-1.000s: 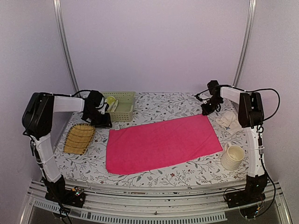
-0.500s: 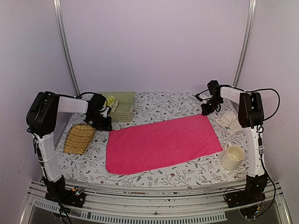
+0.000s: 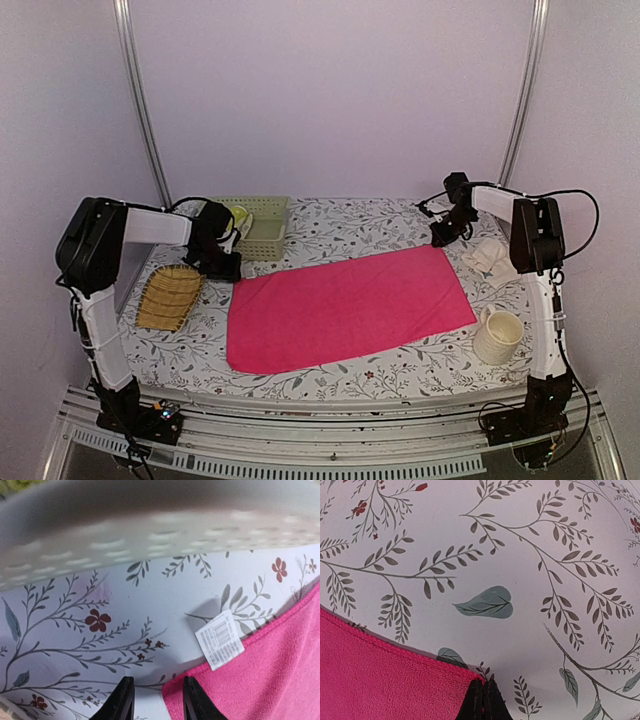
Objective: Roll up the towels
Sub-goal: Smooth out the towel at the center of the board.
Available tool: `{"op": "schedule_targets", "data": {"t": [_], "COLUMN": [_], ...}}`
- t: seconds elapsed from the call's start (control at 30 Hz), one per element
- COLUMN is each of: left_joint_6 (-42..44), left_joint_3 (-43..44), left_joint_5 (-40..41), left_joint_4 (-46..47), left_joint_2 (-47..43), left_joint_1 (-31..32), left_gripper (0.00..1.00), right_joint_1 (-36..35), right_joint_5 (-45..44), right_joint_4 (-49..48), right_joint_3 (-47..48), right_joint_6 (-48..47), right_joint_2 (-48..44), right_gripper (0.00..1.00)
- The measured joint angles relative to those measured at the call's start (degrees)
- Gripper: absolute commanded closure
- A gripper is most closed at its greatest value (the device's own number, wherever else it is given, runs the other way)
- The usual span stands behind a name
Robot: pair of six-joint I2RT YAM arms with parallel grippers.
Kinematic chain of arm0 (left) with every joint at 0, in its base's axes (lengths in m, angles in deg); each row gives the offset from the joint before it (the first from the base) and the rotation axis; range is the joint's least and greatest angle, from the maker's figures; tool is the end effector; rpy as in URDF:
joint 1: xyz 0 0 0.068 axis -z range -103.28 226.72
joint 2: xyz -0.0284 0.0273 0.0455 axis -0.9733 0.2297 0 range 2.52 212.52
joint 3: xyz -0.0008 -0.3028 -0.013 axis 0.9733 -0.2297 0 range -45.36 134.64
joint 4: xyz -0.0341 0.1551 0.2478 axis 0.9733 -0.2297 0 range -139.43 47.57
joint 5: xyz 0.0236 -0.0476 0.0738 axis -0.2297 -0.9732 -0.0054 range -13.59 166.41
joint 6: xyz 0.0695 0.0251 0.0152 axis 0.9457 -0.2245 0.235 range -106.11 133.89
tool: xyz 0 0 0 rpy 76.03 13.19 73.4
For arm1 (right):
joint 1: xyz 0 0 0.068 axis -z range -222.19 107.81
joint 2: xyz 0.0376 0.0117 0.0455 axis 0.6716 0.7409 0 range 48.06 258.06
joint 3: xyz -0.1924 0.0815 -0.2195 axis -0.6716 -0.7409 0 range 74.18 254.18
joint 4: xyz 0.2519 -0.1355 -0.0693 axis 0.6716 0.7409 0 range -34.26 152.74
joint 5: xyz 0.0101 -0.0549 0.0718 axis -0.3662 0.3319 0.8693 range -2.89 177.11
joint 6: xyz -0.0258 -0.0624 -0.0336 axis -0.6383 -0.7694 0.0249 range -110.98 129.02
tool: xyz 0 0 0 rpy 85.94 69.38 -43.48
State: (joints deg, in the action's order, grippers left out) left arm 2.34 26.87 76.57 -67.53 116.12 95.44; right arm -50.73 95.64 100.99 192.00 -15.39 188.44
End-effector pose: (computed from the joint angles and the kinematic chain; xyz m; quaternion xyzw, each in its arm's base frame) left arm 0.4195 -0.1419 0.1179 0.0609 0.9771 -0.0519 0.1972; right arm 0.5727 0.0955 0.1229 -0.2912 0.9344 0.0458 0.2002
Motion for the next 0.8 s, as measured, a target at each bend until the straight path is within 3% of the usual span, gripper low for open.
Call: {"op": "schedule_targets", "data": {"t": [0.23, 0.8], "left_joint_6": [0.6, 2.3], "left_joint_3": [-1.4, -0.9], "left_joint_5": [-2.6, 1.0], "left_joint_4": [0.4, -0.3], "left_joint_2": [-2.6, -0.3], "left_joint_1": [0.3, 2.1], "left_gripper": [0.65, 0.67], "right_joint_1": [0.1, 0.1], "right_joint_5": [0.4, 1.0], "right_joint_4": [0.0, 0.0], "right_joint_3": [0.0, 0.0], "right_joint_6": [0.0, 0.0], "right_joint_2": [0.1, 0.1], "right_gripper": [0.96, 0.96]}}
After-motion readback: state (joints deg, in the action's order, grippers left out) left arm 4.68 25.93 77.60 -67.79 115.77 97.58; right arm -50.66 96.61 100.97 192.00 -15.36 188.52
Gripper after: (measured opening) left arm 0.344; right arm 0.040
